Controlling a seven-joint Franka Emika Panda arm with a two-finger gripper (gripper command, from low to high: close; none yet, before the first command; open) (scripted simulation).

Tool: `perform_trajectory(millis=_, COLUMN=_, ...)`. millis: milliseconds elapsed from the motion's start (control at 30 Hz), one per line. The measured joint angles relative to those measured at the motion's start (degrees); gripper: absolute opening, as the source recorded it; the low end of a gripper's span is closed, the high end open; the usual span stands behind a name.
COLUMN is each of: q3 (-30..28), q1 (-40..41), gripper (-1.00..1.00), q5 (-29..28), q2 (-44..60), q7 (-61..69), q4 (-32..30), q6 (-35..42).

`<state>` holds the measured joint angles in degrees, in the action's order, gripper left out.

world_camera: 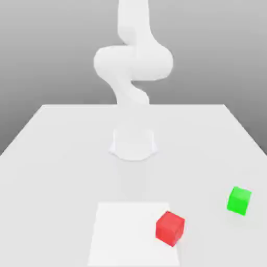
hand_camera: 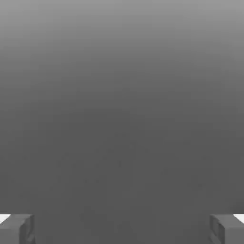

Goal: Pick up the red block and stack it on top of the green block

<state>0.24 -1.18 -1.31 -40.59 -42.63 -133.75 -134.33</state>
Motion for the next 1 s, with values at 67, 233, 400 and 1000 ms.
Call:
perform_trajectory(millis=67, q3=0.1, q1=-1.0, gripper=0.0, q5=-1.0, q2=4.4, q7=2.8, q4=-1.7, q6=-2.1)
perform_trajectory(millis=233, q3=-0.1, q1=-3.4, gripper=0.0, q5=-2.8, q2=15.0, q7=9.8, q4=-5.6, q6=-7.2)
perform_trajectory(millis=400, q3=-0.5, q1=-5.7, gripper=0.0, q5=-3.5, q2=25.4, q7=17.6, q4=-9.5, q6=-12.3)
perform_trajectory(millis=1000, q3=0.9, q1=-9.2, gripper=-1.0, q5=-0.2, q2=57.8, q7=36.8, q4=-15.8, q6=-32.5)
